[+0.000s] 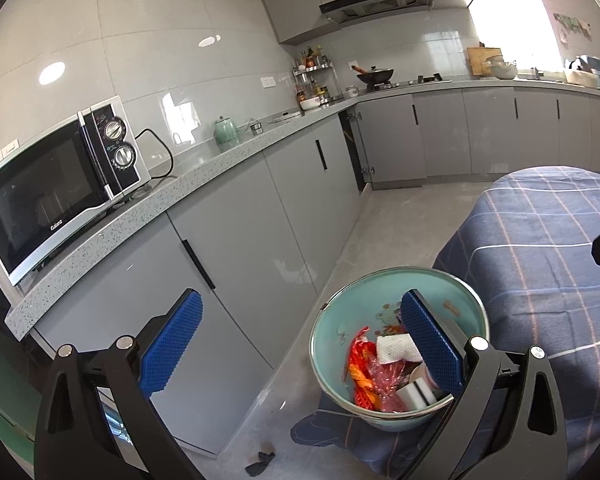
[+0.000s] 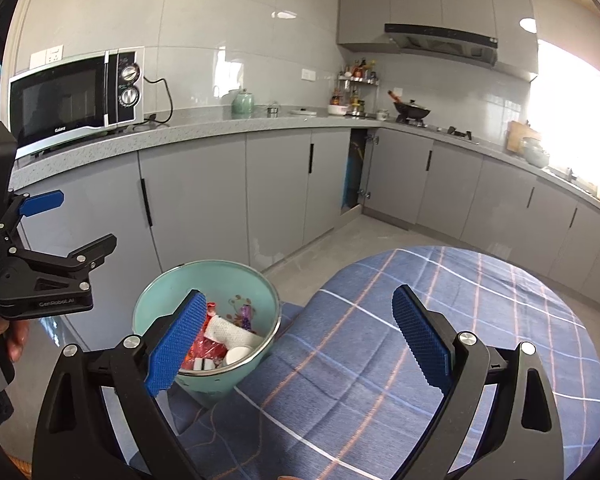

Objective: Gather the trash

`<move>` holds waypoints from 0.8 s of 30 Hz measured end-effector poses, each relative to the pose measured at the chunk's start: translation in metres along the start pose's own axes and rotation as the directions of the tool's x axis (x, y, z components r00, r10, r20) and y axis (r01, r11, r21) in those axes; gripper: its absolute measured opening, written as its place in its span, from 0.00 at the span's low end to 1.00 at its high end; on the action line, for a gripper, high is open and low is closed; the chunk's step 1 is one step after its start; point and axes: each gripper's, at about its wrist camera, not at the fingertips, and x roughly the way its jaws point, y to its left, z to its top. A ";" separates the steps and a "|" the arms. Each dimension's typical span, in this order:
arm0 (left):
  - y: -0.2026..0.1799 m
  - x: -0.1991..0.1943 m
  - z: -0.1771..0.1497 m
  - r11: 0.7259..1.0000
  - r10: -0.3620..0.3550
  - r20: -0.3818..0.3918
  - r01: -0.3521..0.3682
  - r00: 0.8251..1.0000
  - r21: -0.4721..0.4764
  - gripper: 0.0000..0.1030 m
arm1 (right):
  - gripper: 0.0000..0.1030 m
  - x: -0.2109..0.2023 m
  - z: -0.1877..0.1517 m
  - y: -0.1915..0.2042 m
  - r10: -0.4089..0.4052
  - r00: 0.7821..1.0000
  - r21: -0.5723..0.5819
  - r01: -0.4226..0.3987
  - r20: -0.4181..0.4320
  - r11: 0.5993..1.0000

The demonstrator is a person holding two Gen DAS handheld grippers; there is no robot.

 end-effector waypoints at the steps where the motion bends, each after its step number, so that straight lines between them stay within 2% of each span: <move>1: -0.002 -0.002 0.001 1.000 -0.004 0.006 0.004 1.000 0.002 0.95 | 0.90 -0.002 0.000 -0.001 -0.005 1.000 0.004 0.005 0.003 1.000; 24: -0.008 -0.020 0.007 1.000 -0.025 0.050 0.024 0.998 0.016 0.95 | 0.92 -0.022 -0.003 -0.015 -0.038 0.998 0.033 0.037 0.051 0.999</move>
